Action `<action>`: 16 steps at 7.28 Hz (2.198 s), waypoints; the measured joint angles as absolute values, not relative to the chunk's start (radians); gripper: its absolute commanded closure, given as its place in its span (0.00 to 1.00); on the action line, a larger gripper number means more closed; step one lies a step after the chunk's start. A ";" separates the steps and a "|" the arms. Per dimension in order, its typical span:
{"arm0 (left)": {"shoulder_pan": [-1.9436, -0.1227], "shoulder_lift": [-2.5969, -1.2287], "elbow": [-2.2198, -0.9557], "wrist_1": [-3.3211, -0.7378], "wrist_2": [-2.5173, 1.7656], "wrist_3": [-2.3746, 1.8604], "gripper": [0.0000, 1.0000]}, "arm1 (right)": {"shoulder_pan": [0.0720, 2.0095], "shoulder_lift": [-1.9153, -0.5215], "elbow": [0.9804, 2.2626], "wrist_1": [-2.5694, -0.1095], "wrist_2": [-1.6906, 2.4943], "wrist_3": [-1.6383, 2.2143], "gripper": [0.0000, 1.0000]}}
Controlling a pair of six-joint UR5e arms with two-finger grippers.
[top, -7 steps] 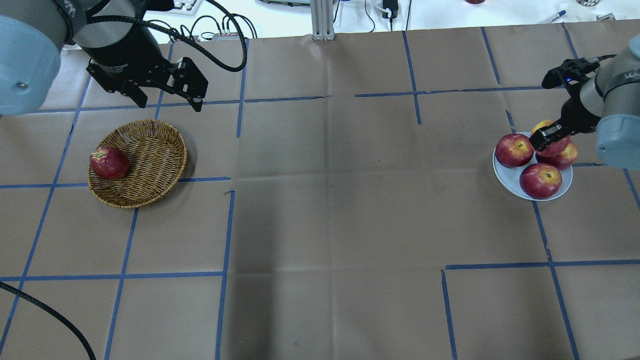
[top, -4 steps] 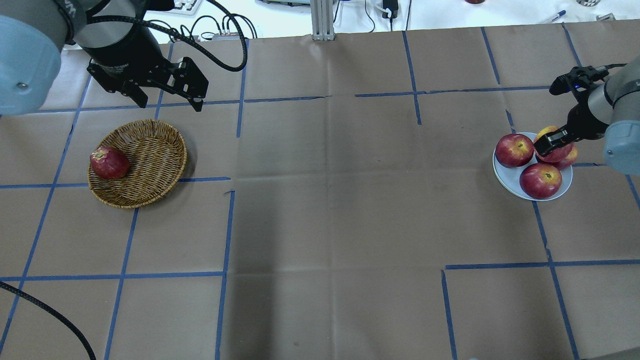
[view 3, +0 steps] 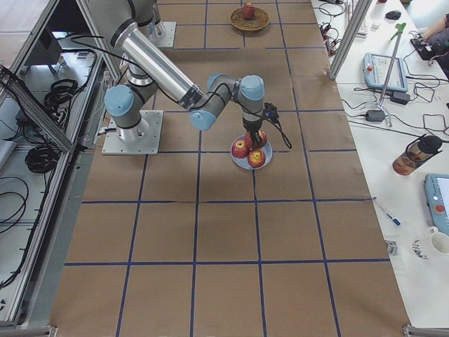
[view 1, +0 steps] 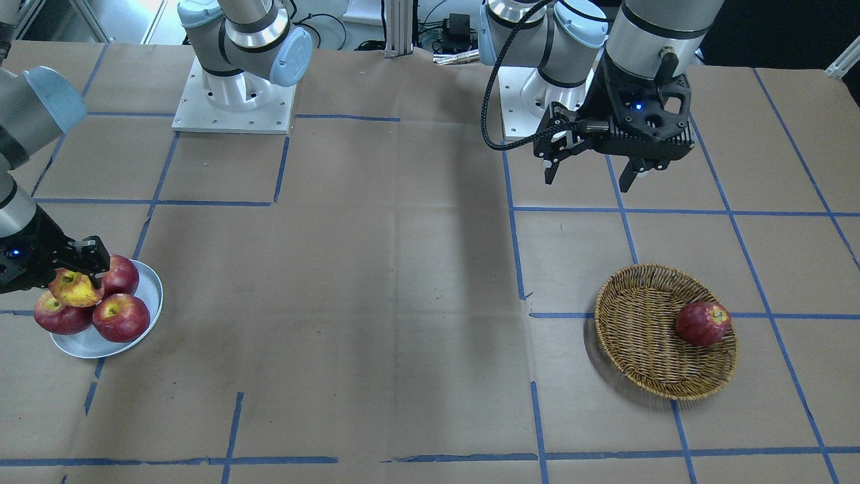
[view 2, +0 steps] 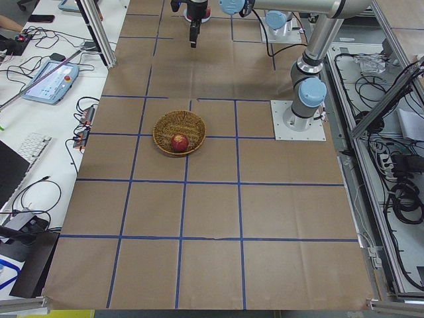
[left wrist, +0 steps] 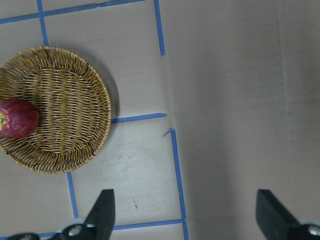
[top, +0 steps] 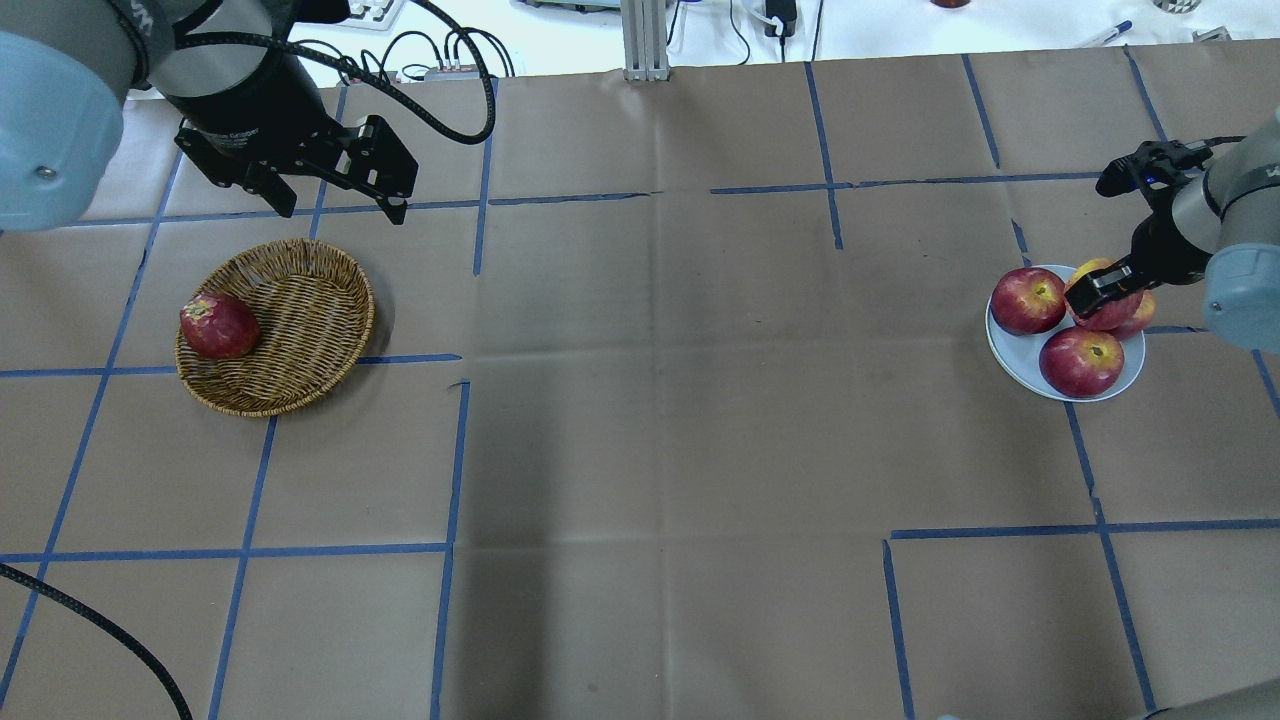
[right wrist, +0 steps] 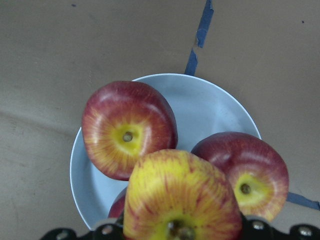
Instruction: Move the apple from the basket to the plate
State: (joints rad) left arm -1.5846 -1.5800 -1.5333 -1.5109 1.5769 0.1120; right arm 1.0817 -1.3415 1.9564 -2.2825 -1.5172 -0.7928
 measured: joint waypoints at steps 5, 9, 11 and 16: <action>-1.585 -1.580 -1.534 -1.511 1.577 0.112 0.00 | 1.080 -1.344 1.948 -2.277 -1.522 -0.786 0.00; -1.585 -1.581 -1.534 -1.511 1.577 0.112 0.00 | 1.117 -1.408 1.894 -2.233 -1.508 -0.757 0.00; -1.585 -1.581 -1.534 -1.510 1.577 0.112 0.00 | 1.181 -1.459 1.808 -2.082 -1.499 -0.667 0.00; -1.585 -1.581 -1.534 -1.510 1.577 0.112 0.00 | 1.479 -1.510 1.572 -1.634 -1.554 -0.140 0.00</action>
State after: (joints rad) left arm -1.5846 -1.5814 -1.5340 -1.5098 1.5769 0.1120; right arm 1.4790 -1.5096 1.5723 -1.6338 -1.5545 -0.1396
